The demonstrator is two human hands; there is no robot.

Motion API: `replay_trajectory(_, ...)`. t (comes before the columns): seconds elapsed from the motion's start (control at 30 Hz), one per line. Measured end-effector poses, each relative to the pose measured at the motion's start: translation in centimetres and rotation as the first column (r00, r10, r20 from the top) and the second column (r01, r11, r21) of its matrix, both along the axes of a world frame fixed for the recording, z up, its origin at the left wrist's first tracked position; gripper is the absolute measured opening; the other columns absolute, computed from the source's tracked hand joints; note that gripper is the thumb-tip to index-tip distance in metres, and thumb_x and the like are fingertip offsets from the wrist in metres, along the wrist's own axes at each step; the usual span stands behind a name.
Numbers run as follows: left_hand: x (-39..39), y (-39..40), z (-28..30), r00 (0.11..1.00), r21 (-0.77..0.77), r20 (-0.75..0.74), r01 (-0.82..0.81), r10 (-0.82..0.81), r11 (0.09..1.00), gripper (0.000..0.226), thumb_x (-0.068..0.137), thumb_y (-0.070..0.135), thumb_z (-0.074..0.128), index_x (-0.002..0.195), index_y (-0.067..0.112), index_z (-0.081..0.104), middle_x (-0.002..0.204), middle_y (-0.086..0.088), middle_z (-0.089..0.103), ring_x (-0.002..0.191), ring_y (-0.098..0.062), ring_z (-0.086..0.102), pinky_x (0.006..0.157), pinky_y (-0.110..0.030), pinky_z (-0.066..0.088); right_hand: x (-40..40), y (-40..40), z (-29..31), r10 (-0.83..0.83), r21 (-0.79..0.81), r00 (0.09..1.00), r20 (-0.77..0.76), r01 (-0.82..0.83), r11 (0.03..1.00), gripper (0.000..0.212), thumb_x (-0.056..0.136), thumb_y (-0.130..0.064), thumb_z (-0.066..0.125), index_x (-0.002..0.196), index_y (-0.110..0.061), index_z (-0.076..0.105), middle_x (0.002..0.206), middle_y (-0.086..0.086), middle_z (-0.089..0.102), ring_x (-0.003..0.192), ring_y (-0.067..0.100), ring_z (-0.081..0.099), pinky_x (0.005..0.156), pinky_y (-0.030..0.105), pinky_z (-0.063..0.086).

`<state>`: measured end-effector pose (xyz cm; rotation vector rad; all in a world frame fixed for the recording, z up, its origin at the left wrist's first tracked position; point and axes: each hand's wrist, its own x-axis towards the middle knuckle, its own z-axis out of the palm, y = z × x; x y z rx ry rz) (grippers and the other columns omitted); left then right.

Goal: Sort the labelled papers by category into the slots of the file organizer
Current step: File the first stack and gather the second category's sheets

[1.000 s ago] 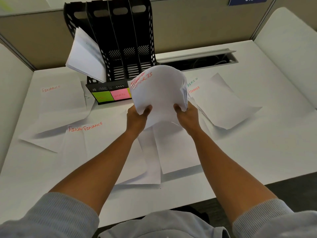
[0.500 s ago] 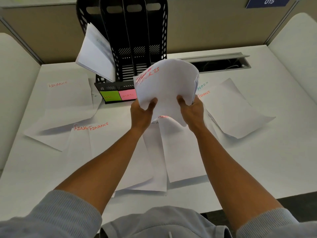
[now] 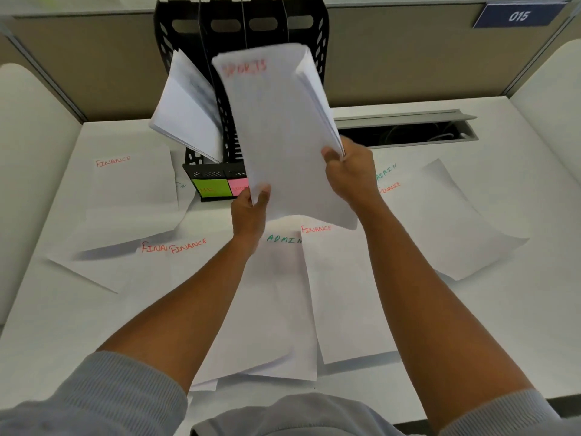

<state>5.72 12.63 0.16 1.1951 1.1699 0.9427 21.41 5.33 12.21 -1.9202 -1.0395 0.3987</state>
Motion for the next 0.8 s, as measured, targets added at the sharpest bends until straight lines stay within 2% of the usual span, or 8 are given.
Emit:
replay_trajectory(0.07, -0.7, 0.8, -0.8, 1.0, -0.083, -0.03, -0.009, 0.007, 0.996, 0.016, 0.09, 0.035, 0.065, 0.092, 0.019, 0.066, 0.095, -0.003, 0.07, 0.085, -0.013, 0.068, 0.071, -0.023, 0.052, -0.5, 1.5, 1.9, -0.019, 0.04, 0.999, -0.031, 0.021, 0.999, 0.017, 0.093, -0.013, 0.051, 0.097, -0.003, 0.064, 0.079, 0.003, 0.061, 0.077, 0.026, 0.063, 0.068, 0.039, 0.055)
replay_trajectory(0.17, -1.9, 1.6, -2.2, 0.986, -0.117, -0.169, -0.021, 0.001, 0.993, 0.004, 0.083, 0.026, 0.066, 0.086, 0.025, 0.068, 0.088, 0.003, 0.072, 0.081, -0.01, 0.069, 0.076, -0.032, 0.052, -1.7, 4.2, 3.8, -0.046, 0.118, 0.997, -0.068, 0.054, 0.992, 0.016, 0.092, -0.01, 0.048, 0.091, -0.01, 0.064, 0.082, 0.005, 0.063, 0.069, 0.017, 0.06, 0.064, 0.033, 0.054)
replay_trajectory(0.33, -3.3, 2.2, -3.7, 0.896, 0.042, -0.439, 0.094, -0.067, 0.995, 0.008, 0.083, 0.026, 0.065, 0.088, 0.031, 0.068, 0.083, 0.017, 0.067, 0.078, 0.001, 0.062, 0.072, -0.023, 0.051, -4.0, 8.6, 4.6, -0.07, 0.206, 0.994, -0.086, 0.086, 0.975, 0.029, 0.085, 0.003, 0.043, 0.066, -0.018, 0.047, 0.061, -0.006, 0.044, 0.051, 0.006, 0.039, 0.047, 0.014, 0.032)
replay_trajectory(0.4, -3.5, 2.5, -4.0, 0.856, 0.104, -0.51, 0.15, -0.077, 0.983, 0.007, 0.083, 0.026, 0.066, 0.087, 0.031, 0.067, 0.084, 0.017, 0.066, 0.076, 0.004, 0.059, 0.07, -0.02, 0.047, -5.1, 10.0, 4.1, -0.054, 0.216, 0.994, -0.092, 0.073, 0.974, 0.02, 0.082, 0.006, 0.043, 0.077, -0.009, 0.056, 0.061, -0.008, 0.043, 0.05, 0.005, 0.039, 0.043, 0.01, 0.031)
replay_trajectory(0.5, -3.6, 2.7, -4.5, 0.83, 0.107, -0.539, 0.234, -0.141, 0.966, 0.007, 0.083, 0.035, 0.068, 0.087, 0.03, 0.065, 0.09, 0.013, 0.065, 0.077, 0.002, 0.057, 0.069, -0.018, 0.046, -6.6, 11.8, 3.0, -0.02, 0.249, 0.996, -0.089, 0.042, 0.968, 0.026, 0.079, 0.007, 0.042, 0.096, 0.002, 0.061, 0.072, 0.001, 0.049, 0.054, 0.004, 0.041, 0.043, 0.008, 0.033)
replay_trajectory(0.6, -3.4, 2.6, -4.9, 0.803, 0.085, -0.56, 0.299, -0.203, 0.951, 0.017, 0.081, 0.048, 0.064, 0.086, 0.032, 0.063, 0.089, 0.014, 0.062, 0.079, 0.0, 0.057, 0.065, -0.017, 0.044, -7.7, 13.4, 2.0, 0.007, 0.289, 0.994, -0.106, 0.024, 0.957, 0.03, 0.076, 0.01, 0.039, 0.098, 0.004, 0.06, 0.075, 0.005, 0.051, 0.056, 0.005, 0.041, 0.044, 0.009, 0.034)
replay_trajectory(0.7, -3.4, 2.5, -5.7, 0.792, 0.101, -0.568, 0.336, -0.223, 0.937, 0.021, 0.077, 0.052, 0.062, 0.085, 0.033, 0.063, 0.086, 0.015, 0.063, 0.082, 0.0, 0.057, 0.068, -0.019, 0.046, -8.4, 15.4, 1.2, -0.003, 0.305, 0.989, -0.149, 0.049, 0.951, 0.037, 0.071, 0.013, 0.037, 0.1, 0.004, 0.059, 0.075, 0.01, 0.054, 0.059, 0.01, 0.045, 0.049, 0.012, 0.036)
replay_trajectory(0.8, -3.4, 2.5, -6.3, 0.767, 0.14, -0.61, 0.35, -0.197, 0.926, 0.018, 0.08, 0.054, 0.061, 0.083, 0.037, 0.059, 0.083, 0.018, 0.061, 0.08, 0.002, 0.056, 0.067, -0.02, 0.047, -8.6, 17.3, 0.1, -0.018, 0.314, 0.986, -0.163, 0.069, 0.947, 0.045, 0.071, 0.015, 0.038, 0.109, 0.003, 0.058, 0.086, 0.011, 0.058, 0.073, 0.018, 0.052, 0.059, 0.016, 0.043)
